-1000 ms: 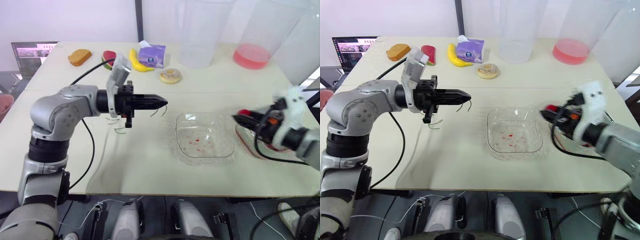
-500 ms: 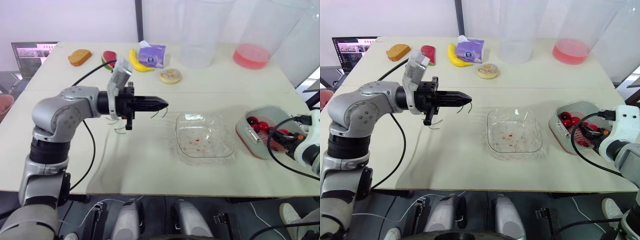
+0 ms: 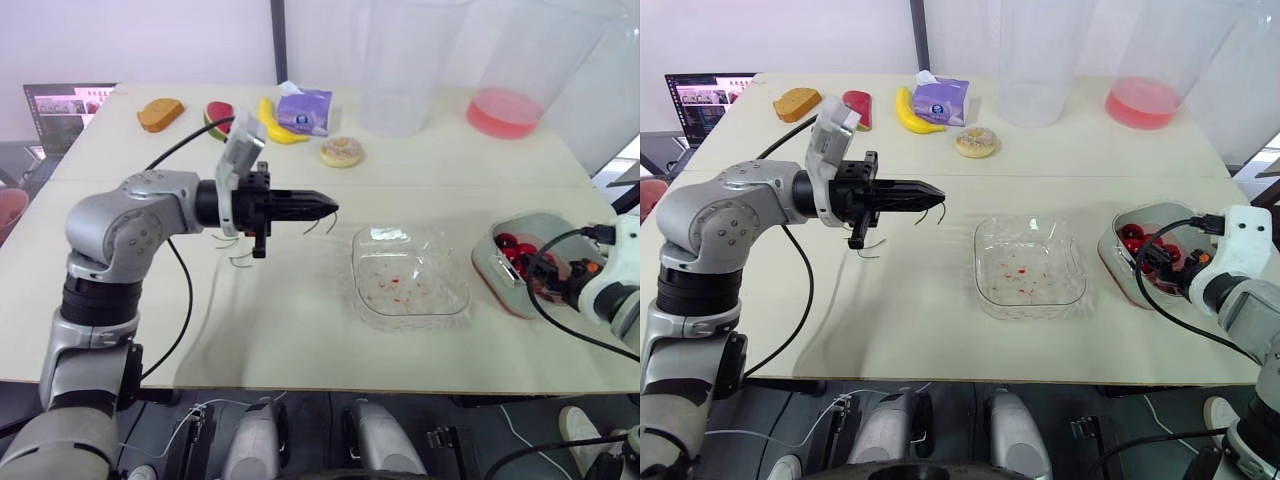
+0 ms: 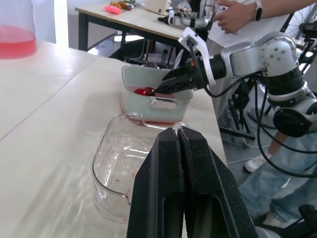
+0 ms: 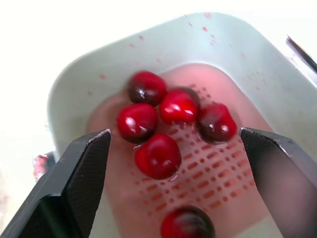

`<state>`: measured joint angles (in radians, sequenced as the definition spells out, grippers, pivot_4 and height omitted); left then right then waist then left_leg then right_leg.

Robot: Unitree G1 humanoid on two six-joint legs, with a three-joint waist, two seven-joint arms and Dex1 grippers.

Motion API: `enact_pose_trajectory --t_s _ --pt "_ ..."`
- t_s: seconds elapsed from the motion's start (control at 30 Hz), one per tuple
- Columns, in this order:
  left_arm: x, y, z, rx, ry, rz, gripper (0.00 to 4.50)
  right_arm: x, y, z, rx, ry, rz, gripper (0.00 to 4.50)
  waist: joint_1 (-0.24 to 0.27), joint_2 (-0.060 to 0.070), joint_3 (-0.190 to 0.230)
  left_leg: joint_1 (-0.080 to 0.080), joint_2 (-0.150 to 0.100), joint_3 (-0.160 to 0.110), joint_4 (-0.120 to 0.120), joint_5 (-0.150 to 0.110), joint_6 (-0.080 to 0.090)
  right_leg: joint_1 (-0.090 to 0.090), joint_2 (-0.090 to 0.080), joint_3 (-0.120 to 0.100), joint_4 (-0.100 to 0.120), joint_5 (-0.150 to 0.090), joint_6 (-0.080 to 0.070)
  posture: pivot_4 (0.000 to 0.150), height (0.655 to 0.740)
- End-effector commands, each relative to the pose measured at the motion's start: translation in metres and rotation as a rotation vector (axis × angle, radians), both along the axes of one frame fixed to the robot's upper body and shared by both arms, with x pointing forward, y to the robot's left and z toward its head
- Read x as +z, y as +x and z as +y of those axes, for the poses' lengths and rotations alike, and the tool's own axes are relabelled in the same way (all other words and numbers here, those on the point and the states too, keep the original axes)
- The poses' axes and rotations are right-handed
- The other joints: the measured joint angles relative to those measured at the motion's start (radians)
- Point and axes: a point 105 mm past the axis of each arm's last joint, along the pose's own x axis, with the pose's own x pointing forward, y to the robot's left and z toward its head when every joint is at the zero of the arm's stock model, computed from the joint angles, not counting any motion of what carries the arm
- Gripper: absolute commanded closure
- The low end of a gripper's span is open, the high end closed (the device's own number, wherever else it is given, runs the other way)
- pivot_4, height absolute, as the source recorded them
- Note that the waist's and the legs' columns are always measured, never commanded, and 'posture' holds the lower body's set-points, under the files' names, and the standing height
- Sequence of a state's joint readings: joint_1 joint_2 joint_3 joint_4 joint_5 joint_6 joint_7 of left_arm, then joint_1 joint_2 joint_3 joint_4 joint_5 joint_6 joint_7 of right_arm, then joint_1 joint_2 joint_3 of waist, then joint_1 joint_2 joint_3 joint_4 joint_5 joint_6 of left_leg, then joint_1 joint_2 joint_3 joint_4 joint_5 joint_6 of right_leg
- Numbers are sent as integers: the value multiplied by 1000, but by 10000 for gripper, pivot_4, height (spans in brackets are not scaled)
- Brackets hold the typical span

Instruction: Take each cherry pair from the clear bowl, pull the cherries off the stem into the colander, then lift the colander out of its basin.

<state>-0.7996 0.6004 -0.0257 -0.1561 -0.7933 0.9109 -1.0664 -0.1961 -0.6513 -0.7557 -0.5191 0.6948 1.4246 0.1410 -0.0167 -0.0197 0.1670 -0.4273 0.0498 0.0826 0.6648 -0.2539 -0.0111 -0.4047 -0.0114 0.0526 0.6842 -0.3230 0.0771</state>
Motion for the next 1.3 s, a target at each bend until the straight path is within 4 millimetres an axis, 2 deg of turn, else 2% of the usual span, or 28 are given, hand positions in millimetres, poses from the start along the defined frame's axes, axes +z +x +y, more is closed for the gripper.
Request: enact_pose_trajectory --t_s 0.03,0.13,0.23,0.3,0.4,0.57,0.67,0.73,0.83,0.97,1.1,1.3 --pt "9 -2 0 1 -2 -50 45000 45 -2 25 175 -83 -181 357 0 0 0 0 0 0 0 0 0 0 0 0 0 0 0 1500 7400" --pt "8 -2 2 11 0 -46 45000 62 -11 72 467 -107 -273 357 -1 0 0 0 0 0 0 0 0 0 1 0 0 0 0 1500 7400" --pt "7 -1 3 25 3 -42 45000 64 -30 120 791 -99 -292 357 -1 0 0 0 0 -1 0 0 0 0 1 0 0 0 0 1500 7400" --pt "6 0 4 32 5 -40 45000 59 -41 140 945 -108 -264 357 0 0 0 0 0 -1 0 0 0 1 1 -1 0 0 0 1500 7400" --pt "3 1 5 53 11 -35 45000 52 -45 159 1093 -152 -220 357 0 0 0 0 0 -1 0 0 1 1 0 -1 0 0 0 1500 7400" --pt "-3 6 13 122 26 -23 45000 47 -38 171 1179 -199 -198 357 1 -1 0 0 0 -1 1 0 1 1 0 -1 0 0 0 1500 7400" --pt "-9 24 33 290 14 32 45000 47 -34 175 1210 -200 -197 357 0 -1 0 0 0 -1 1 0 1 1 -1 -1 0 0 0 1500 7400" --pt "-17 42 55 445 -3 107 45000 48 -33 174 1212 -202 -199 357 0 -1 0 0 1 -1 1 0 1 1 -1 -1 0 0 0 1500 7400" --pt "-38 68 98 706 -25 240 45000 48 -32 174 1212 -205 -201 357 -1 -1 0 0 1 -2 1 0 1 1 -1 -1 0 0 0 1500 7400" --pt "-71 78 137 901 -48 396 45000 53 -31 175 1210 -168 -208 357 1 -1 0 0 1 -2 1 0 1 1 -2 -2 0 0 0 1500 7400" --pt "-105 76 150 963 -27 498 45000 52 -30 174 1206 -172 -197 357 5 -1 0 0 0 -2 1 0 1 1 -4 -2 0 0 0 1500 7400" --pt "-124 77 155 991 -28 545 45000 51 -30 175 1204 -171 -196 357 5 -2 0 0 0 -2 1 0 1 1 -5 -3 0 0 0 1500 7400"
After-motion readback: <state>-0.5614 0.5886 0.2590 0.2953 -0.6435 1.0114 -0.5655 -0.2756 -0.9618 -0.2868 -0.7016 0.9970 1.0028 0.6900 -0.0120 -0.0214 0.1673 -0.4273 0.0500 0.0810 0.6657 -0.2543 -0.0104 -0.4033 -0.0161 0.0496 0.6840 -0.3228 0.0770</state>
